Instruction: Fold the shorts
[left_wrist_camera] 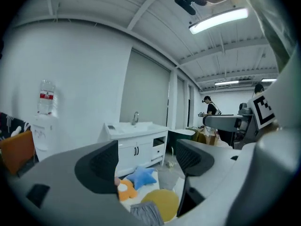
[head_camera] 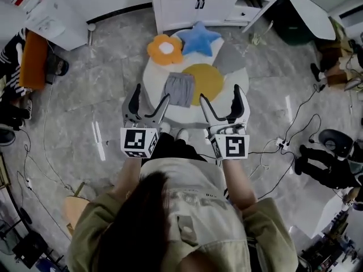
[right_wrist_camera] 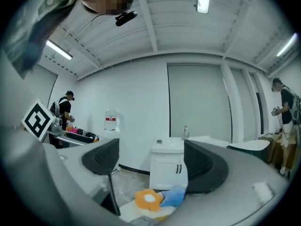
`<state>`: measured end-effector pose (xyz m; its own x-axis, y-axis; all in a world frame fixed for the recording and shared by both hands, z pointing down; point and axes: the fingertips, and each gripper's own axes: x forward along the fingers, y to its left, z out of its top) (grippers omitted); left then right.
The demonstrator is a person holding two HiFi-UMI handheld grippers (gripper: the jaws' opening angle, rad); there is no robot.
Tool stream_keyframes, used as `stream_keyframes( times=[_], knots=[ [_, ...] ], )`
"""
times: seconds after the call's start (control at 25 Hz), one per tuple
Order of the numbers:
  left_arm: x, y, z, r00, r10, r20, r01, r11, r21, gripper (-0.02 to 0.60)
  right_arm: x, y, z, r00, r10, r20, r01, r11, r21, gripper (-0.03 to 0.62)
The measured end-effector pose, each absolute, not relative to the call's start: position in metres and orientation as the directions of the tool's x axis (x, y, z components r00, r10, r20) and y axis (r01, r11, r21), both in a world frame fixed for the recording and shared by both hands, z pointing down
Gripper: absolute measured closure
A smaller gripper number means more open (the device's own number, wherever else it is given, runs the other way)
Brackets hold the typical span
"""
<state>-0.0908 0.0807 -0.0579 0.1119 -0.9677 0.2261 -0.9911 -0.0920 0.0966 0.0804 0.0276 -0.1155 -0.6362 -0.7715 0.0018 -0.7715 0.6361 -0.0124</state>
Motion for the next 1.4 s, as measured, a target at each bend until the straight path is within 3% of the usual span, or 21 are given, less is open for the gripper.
stream_keyframes(
  times=[0.04, 0.08, 0.12, 0.16, 0.24, 0.28, 0.44, 0.56, 0.76, 1.4],
  knots=[
    [-0.092, 0.08, -0.071, 0.107, -0.974, 0.2, -0.993, -0.093, 0.076, 0.193, 0.083, 0.029, -0.125, -0.627, -0.779, -0.011, -0.779, 0.627, -0.015, 0.158],
    [-0.094, 0.08, -0.083, 0.1, -0.979, 0.176, -0.994, -0.091, 0.06, 0.204, 0.087, 0.031, -0.131, -0.618, -0.786, -0.015, -0.786, 0.618, -0.005, 0.205],
    [-0.096, 0.081, -0.094, 0.094, -0.983, 0.155, -0.995, -0.087, 0.049, 0.236, 0.089, 0.033, -0.136, -0.612, -0.791, -0.019, -0.791, 0.611, 0.01, 0.315],
    [-0.097, 0.081, -0.104, 0.088, -0.987, 0.136, -0.996, -0.083, 0.043, 0.283, 0.09, 0.036, -0.142, -0.608, -0.793, -0.025, -0.794, 0.608, 0.025, 0.358],
    [-0.097, 0.083, -0.12, 0.082, -0.992, 0.1, -0.996, -0.079, 0.035, 0.351, 0.089, 0.042, -0.152, -0.608, -0.793, -0.037, -0.793, 0.606, 0.054, 0.372],
    [-0.097, 0.084, -0.127, 0.082, -0.993, 0.086, -0.996, -0.08, 0.026, 0.381, 0.089, 0.046, -0.156, -0.606, -0.794, -0.043, -0.795, 0.603, 0.066, 0.416],
    [-0.099, 0.092, -0.145, 0.072, -0.997, 0.035, -0.997, -0.073, -0.024, 0.514, 0.089, 0.057, -0.17, -0.584, -0.809, -0.067, -0.811, 0.578, 0.085, 0.484],
    [-0.098, 0.092, -0.16, 0.069, -0.997, -0.021, -0.997, -0.068, -0.035, 0.562, 0.091, 0.059, -0.182, -0.566, -0.819, -0.095, -0.824, 0.557, 0.108, 0.582],
    [-0.083, 0.091, -0.175, 0.121, -0.991, -0.059, -0.99, -0.116, -0.077, 0.571, 0.094, 0.066, -0.2, -0.562, -0.811, -0.161, -0.826, 0.56, 0.063, 0.592],
    [-0.066, 0.088, -0.183, 0.157, -0.983, -0.093, -0.985, -0.149, -0.084, 0.571, 0.111, 0.068, -0.192, -0.526, -0.841, -0.129, -0.85, 0.512, 0.127, 0.595]
  ],
)
